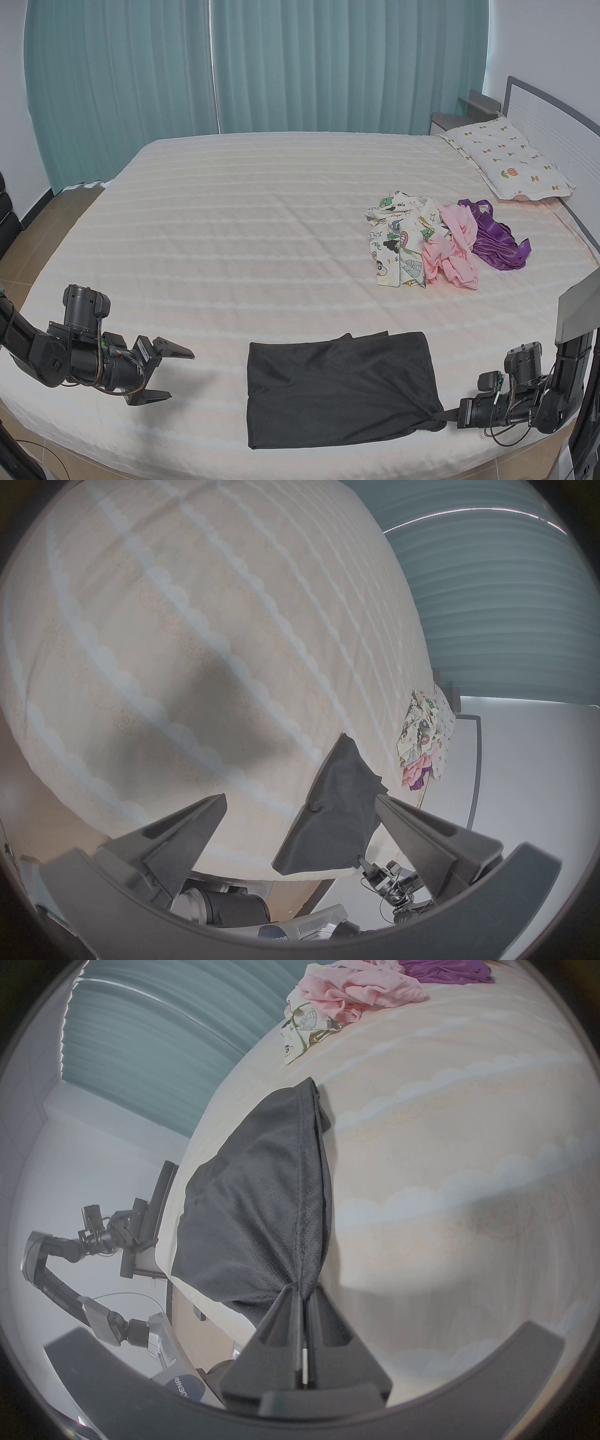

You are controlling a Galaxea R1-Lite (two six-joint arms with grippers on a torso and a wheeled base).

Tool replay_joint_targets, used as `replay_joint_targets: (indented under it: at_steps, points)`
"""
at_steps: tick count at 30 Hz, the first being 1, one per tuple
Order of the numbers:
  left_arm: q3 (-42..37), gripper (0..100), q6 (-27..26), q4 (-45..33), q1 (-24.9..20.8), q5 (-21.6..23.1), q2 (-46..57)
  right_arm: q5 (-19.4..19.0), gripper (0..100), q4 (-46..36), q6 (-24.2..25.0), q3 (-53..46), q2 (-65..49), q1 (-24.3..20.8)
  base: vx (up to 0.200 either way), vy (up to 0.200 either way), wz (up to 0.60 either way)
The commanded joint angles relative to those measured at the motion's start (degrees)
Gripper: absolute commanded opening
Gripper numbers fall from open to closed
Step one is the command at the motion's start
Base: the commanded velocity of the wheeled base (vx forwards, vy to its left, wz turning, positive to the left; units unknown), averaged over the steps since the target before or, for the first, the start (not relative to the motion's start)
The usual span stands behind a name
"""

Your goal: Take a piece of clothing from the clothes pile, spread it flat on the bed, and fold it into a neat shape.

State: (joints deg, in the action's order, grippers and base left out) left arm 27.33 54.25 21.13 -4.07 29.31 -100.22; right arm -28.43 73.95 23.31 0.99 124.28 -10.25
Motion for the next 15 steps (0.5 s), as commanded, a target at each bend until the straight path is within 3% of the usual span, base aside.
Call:
replay_joint_targets:
  at_steps: [1,15]
  points:
    - [0.00,100,0.07,-0.03,-0.06,-0.04,-0.06,-0.05,0,-0.74,-0.90,-0.99,-1.50,-0.21,0.000,0.000,0.00]
    - [-0.09,100,0.07,-0.21,-0.50,-0.04,-0.15,2.50,0,-3.20,-1.51,-0.99,-1.06,-0.56,0.000,0.000,0.00]
